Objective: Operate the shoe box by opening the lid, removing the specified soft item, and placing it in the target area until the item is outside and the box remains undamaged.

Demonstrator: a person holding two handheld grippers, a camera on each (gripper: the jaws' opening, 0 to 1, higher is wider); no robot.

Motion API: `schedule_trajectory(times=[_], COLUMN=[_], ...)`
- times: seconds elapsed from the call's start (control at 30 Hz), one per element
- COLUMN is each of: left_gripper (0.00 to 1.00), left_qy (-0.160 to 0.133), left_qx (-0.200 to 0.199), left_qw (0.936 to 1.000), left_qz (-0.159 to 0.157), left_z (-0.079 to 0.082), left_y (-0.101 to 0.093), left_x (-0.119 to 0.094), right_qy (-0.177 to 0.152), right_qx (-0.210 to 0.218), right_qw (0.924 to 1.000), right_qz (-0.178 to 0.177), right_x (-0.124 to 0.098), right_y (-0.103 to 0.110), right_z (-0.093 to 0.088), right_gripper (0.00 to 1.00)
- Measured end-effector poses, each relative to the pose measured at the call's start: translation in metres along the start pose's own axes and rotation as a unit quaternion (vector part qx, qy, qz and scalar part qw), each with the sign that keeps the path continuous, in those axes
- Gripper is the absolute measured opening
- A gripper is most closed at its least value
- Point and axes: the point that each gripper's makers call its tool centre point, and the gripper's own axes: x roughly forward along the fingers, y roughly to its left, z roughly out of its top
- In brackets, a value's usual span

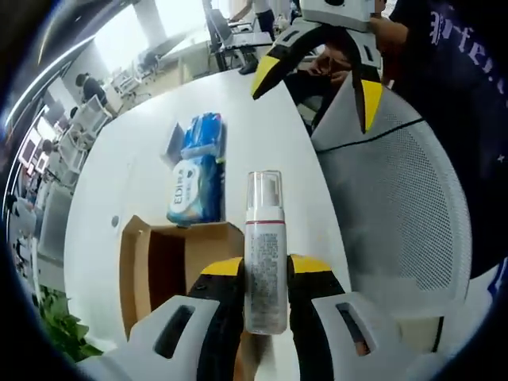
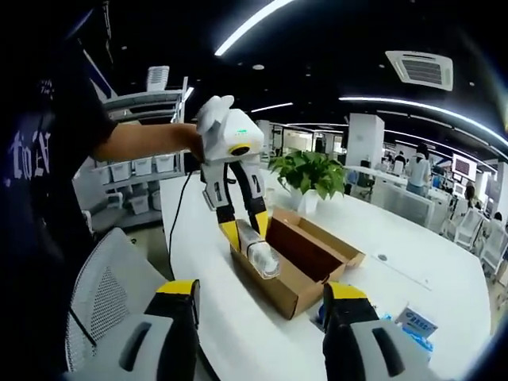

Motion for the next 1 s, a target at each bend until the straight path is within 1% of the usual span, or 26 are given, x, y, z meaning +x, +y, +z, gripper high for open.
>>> schedule_trajectory(times=[0.23, 0.5, 0.73, 0.87, 1.0], left_gripper=[0.20, 0.20, 0.20, 0.20, 0.20], left_qy=[-0.010, -0.016, -0.030, -0.041, -0.059], left_qx=[0.011, 0.018, 0.028, 0.028, 0.035], left_qw=[0.9999, 0.9995, 0.9985, 0.9977, 0.9961], left_qz=[-0.010, -0.022, -0.036, -0.046, -0.055], left_z=[0.011, 0.017, 0.026, 0.032, 0.039], left_y=[-0.008, -0.015, -0.022, -0.026, -0.031], left_x=[0.003, 0.003, 0.003, 0.002, 0.000], right_qy=[-0.003, -0.006, -0.010, -0.008, -0.012], right_qx=[-0.004, -0.008, -0.012, -0.018, -0.018], right_qw=[1.0000, 0.9999, 0.9997, 0.9995, 0.9994], right_qz=[0.006, 0.012, 0.020, 0.023, 0.029], right_x=[0.003, 0.005, 0.008, 0.009, 0.009], right_y=[0.004, 0.009, 0.011, 0.011, 0.013], right_z=[0.002, 0.002, 0.003, 0.002, 0.003], right_gripper=[0.56, 0.52, 0.47, 0.44, 0.40])
